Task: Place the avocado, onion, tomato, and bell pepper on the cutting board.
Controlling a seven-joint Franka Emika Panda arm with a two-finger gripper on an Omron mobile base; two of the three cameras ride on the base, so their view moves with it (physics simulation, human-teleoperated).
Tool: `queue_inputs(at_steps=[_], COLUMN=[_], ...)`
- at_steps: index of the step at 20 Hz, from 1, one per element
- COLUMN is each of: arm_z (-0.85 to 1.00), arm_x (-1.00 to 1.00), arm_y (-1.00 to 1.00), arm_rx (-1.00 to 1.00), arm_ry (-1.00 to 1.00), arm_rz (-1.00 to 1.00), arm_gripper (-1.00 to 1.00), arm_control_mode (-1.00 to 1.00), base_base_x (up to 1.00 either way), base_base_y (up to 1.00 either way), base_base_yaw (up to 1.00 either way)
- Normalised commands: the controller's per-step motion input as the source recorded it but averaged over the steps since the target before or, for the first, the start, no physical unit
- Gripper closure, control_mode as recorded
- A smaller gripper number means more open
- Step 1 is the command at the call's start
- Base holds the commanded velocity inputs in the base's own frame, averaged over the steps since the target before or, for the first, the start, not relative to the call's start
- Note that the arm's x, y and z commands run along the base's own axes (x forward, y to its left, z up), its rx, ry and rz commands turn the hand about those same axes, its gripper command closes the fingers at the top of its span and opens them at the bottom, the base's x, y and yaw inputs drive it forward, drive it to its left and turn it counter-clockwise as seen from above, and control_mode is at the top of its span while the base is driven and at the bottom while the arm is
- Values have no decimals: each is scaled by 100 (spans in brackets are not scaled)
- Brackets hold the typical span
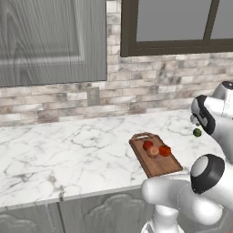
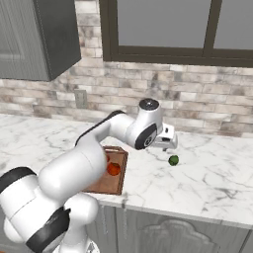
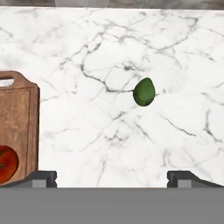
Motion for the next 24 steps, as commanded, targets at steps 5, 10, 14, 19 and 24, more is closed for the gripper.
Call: queue_inputs(at_steps=[5, 10, 14, 19, 24], arm_z=[-16, -10, -12, -6, -4], arm_x=[34, 31, 21, 17, 30], arm_y=[0, 0, -16, -23, -22], arm_rx=[-5, -3, 0, 0, 0], arm_ry=[9, 7, 5, 1, 1], arm_rz=[-1, 0, 0, 0, 0], arm_gripper=[-100, -100, -100, -100, -100], arm_control_mode=[-100, -100, -100, -100, -100], base_base_x=[0, 0, 0, 0, 0], base_base_y=[0, 0, 0, 0, 0], base_base_yaw=[0, 0, 0, 0, 0])
